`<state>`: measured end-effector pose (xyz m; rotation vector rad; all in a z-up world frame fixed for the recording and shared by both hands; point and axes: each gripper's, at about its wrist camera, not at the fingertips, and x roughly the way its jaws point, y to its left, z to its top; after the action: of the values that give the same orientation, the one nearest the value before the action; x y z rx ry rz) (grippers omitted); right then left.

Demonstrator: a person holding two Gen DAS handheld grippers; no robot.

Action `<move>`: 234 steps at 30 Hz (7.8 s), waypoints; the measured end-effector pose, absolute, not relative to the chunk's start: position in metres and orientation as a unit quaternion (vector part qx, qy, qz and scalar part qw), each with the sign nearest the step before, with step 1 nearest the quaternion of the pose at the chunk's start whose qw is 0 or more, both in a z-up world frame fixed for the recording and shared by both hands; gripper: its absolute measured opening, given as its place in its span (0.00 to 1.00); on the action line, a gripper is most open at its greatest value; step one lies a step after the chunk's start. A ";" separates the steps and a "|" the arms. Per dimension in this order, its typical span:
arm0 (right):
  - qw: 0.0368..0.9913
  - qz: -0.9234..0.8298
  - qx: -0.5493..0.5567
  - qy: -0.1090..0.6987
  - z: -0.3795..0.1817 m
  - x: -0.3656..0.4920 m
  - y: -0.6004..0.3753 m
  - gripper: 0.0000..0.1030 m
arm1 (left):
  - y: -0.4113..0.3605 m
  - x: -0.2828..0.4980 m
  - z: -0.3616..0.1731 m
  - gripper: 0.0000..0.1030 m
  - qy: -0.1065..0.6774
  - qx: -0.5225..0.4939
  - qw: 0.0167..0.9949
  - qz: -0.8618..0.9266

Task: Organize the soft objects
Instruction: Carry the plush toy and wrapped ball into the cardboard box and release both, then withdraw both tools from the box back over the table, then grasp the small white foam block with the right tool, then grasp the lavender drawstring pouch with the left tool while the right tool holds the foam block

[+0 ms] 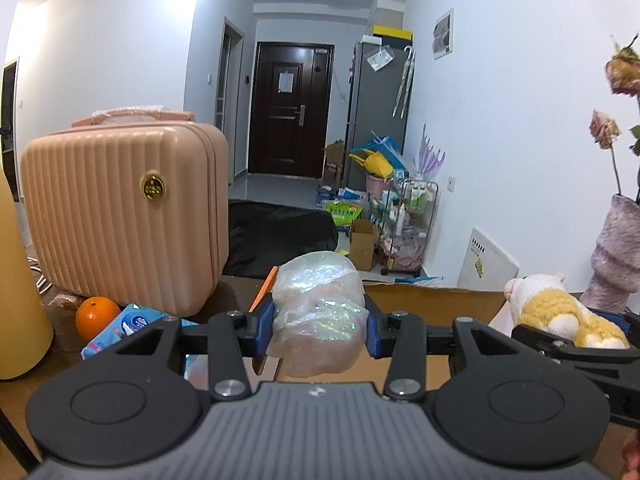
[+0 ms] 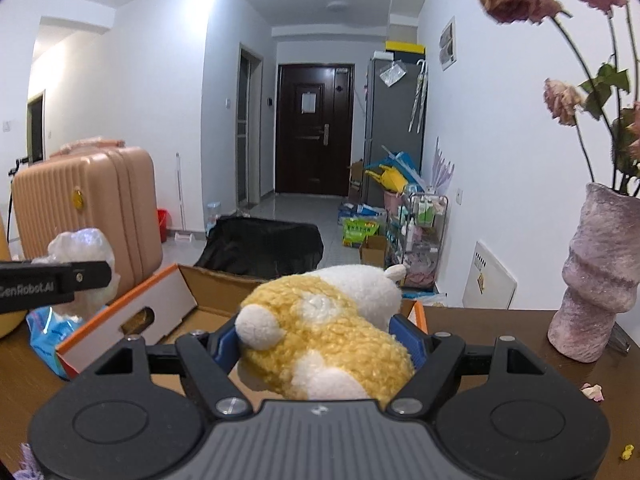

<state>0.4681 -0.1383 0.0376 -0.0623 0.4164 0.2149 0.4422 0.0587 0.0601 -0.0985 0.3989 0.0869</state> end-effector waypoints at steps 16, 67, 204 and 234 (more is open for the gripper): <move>0.961 0.119 -0.070 0.239 -0.008 0.490 -0.107 0.74 | 0.060 0.473 0.017 0.43 0.223 -0.038 0.972 0.060; 0.968 0.073 -0.072 0.231 -0.025 0.473 -0.101 0.95 | 0.037 0.426 0.003 1.00 0.191 0.013 0.979 0.076; 0.944 0.155 -0.069 0.285 -0.050 0.055 -0.159 0.56 | 0.064 0.027 -0.017 1.00 0.218 -0.039 0.975 0.019; 0.942 0.122 -0.110 0.294 -0.003 0.142 -0.122 0.17 | 0.108 0.099 -0.007 1.00 0.219 -0.070 0.972 -0.038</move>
<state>0.1415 -0.1215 -0.0035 -0.2241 0.5988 0.2493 0.0991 0.1075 -0.0074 -0.1416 0.4426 -0.0758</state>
